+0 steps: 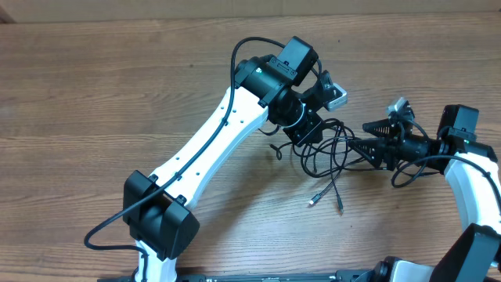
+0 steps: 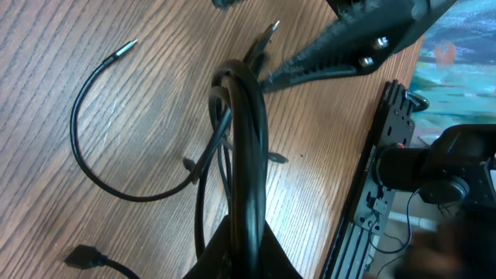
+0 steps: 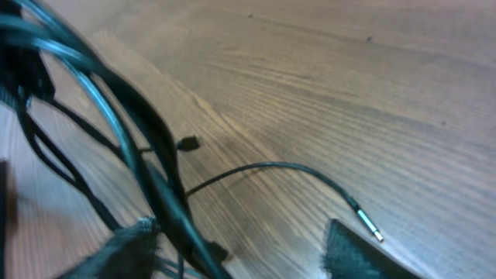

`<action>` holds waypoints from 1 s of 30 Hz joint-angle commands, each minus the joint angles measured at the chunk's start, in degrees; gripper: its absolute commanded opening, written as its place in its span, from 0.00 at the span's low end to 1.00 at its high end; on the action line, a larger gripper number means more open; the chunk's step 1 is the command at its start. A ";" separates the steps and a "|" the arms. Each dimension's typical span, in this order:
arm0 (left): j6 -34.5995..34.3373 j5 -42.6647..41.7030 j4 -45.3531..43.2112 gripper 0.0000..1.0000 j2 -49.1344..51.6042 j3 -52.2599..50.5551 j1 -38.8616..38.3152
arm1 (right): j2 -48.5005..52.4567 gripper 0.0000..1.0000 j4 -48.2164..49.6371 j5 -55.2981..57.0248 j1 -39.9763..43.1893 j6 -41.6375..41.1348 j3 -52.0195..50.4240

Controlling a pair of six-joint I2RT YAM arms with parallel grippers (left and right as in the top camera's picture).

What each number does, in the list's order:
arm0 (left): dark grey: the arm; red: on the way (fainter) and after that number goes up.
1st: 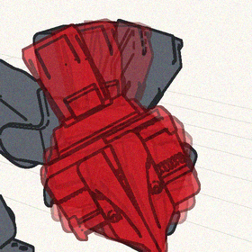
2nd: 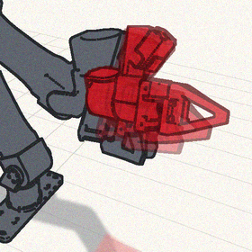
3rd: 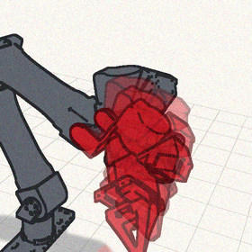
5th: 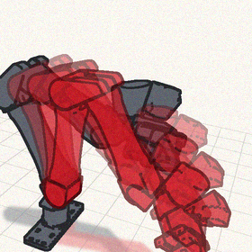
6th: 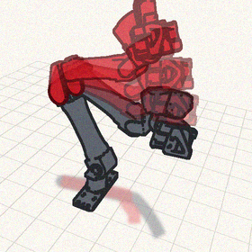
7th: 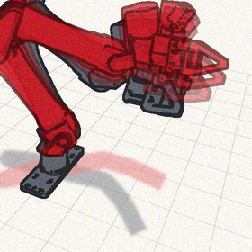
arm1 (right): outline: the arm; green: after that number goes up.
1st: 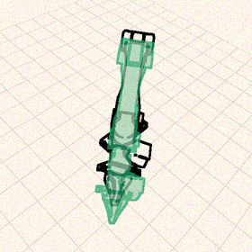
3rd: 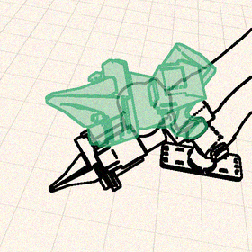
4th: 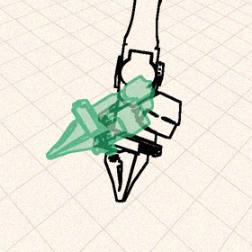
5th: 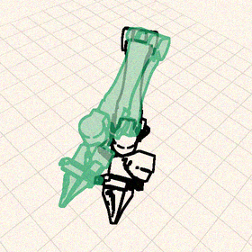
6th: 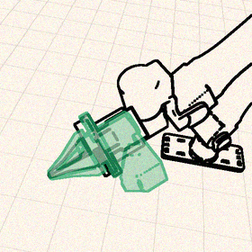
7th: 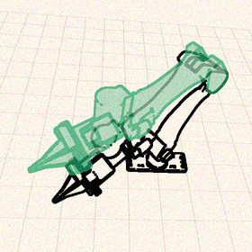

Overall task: Untangle cables
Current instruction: 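Grasp hanging cables with the right gripper and pull slightly rightward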

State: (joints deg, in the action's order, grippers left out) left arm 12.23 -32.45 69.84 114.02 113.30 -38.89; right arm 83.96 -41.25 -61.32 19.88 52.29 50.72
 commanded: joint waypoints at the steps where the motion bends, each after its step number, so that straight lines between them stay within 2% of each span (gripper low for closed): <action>1: 1.07 -2.16 -0.31 0.04 -1.42 1.62 -0.28 | -0.24 0.50 0.17 -0.92 0.07 -0.02 0.79; 6: 1.07 -2.14 -0.68 0.04 -1.42 1.62 -0.66 | -0.26 0.17 0.17 -0.90 0.07 -0.02 0.79; 8: 1.05 -2.14 -1.11 0.04 -1.42 1.62 -0.83 | -0.24 0.16 0.17 -0.92 0.07 -0.02 0.79; 9: 1.05 -2.14 -1.27 0.04 -1.42 1.62 -0.90 | -0.24 0.24 0.15 -0.92 0.07 -0.04 0.79; 10: 1.05 -2.16 -1.33 0.04 -1.42 1.62 -0.94 | -0.24 0.57 0.15 -0.92 0.07 -0.04 0.79; 11: 1.05 -2.14 -1.33 0.04 -1.42 1.62 -0.94 | -0.24 0.66 0.13 -0.92 0.07 -0.04 0.79; 13: 1.03 -2.16 -1.31 0.04 -1.42 1.62 -0.94 | -0.26 0.73 0.02 -0.94 0.07 -0.02 0.79; 18: 1.05 -2.34 -1.38 0.04 -1.42 1.62 -1.05 | -0.24 0.74 -0.04 -1.95 0.07 -0.02 0.79; 22: 1.07 -4.72 -2.05 0.04 -1.42 1.62 -1.16 | -0.24 0.67 -0.39 -2.58 0.07 0.00 0.79; 23: 1.07 -4.74 -2.54 0.04 -1.42 1.62 -1.27 | -0.26 0.63 -0.52 -2.89 0.07 0.00 0.79; 25: 1.05 -4.74 -3.26 0.04 -1.42 1.62 -1.42 | -0.24 0.45 -0.59 -2.82 0.07 0.02 0.79; 30: 1.05 -4.72 -3.93 0.04 -1.42 1.62 -1.60 | -0.24 0.18 -0.70 -2.84 0.07 0.00 0.79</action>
State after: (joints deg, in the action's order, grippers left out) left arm 12.25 -34.96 66.35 114.02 113.30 -39.79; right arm 83.96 -42.06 -63.13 19.84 52.31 50.72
